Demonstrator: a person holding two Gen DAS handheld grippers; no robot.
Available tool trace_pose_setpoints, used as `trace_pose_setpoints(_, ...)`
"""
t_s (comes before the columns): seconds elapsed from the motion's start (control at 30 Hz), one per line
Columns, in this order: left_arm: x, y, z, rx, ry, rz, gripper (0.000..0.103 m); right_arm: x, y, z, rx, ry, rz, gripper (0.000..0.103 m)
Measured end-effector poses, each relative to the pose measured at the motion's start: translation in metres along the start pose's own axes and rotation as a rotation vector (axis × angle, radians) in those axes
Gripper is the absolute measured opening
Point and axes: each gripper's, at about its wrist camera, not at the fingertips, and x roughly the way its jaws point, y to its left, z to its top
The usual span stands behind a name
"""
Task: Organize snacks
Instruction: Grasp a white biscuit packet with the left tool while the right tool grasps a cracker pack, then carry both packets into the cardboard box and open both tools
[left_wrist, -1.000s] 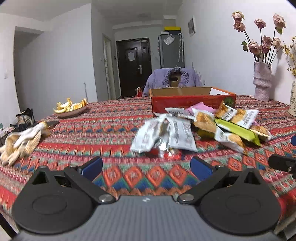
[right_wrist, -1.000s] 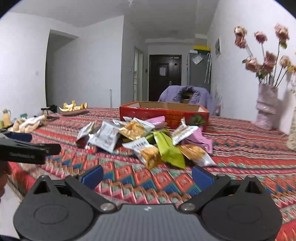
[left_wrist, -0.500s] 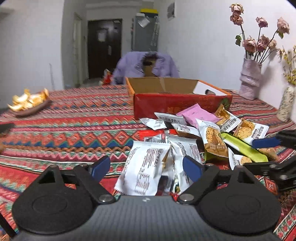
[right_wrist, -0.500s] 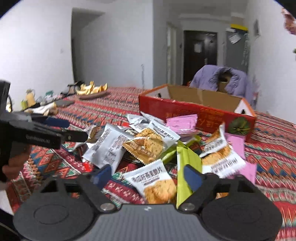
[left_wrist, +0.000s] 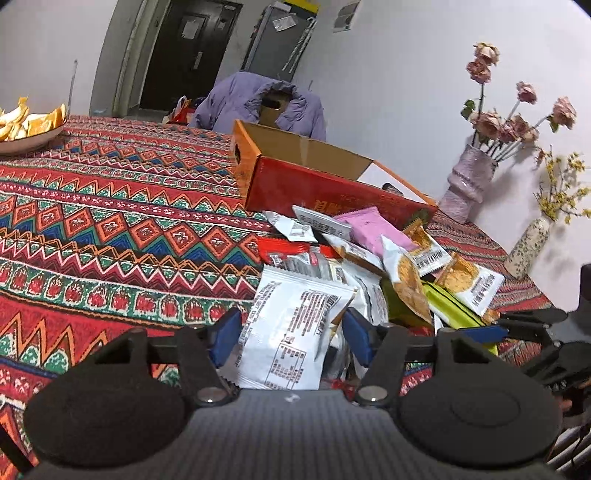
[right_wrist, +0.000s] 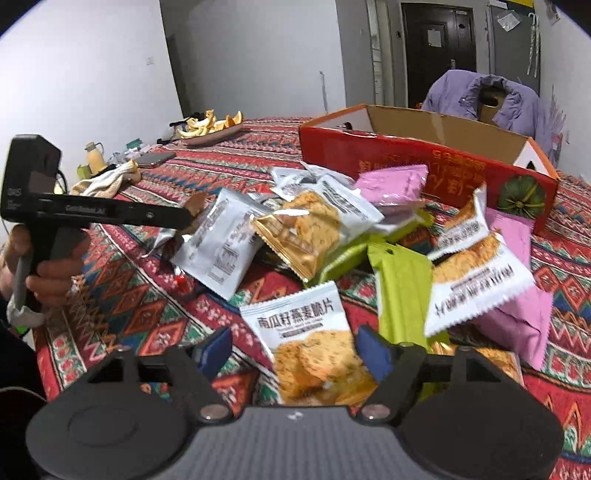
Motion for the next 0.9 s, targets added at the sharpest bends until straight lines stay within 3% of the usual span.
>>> trace_pose_setpoints(0.03, -0.002, -0.003, -0.004, 0.019, -0.001, 0.005, 0.061, -0.001, 0.000, -0.001, -0.007, 0.002, -0.015, 0.055)
trace_pose_setpoints(0.13, -0.005, -0.010, -0.012, 0.074, -0.008, 0.041, 0.060, -0.003, 0.006, -0.005, -0.032, 0.004, -0.061, 0.048)
trace_pose_setpoints(0.2, -0.009, -0.015, -0.014, 0.079, -0.025, 0.059, 0.054, -0.005, 0.012, -0.006, -0.035, -0.006, -0.086, 0.042)
trace_pose_setpoints(0.43, -0.043, -0.034, -0.009, 0.077, -0.028, 0.176, 0.049, -0.040, 0.029, -0.008, 0.006, -0.127, -0.084, 0.041)
trace_pose_setpoints(0.63, -0.078, -0.052, 0.007, 0.074, -0.111, 0.199, 0.048, -0.076, 0.027, -0.002, 0.037, -0.223, -0.086, 0.041)
trace_pose_setpoints(0.77, -0.073, -0.063, 0.014, 0.065, -0.106, 0.223, 0.048, -0.088, 0.016, 0.003, 0.088, -0.264, -0.126, 0.041)
trace_pose_setpoints(0.9, -0.052, -0.067, 0.050, 0.046, -0.098, 0.206, 0.048, -0.098, -0.015, 0.027, 0.177, -0.292, -0.105, 0.041)
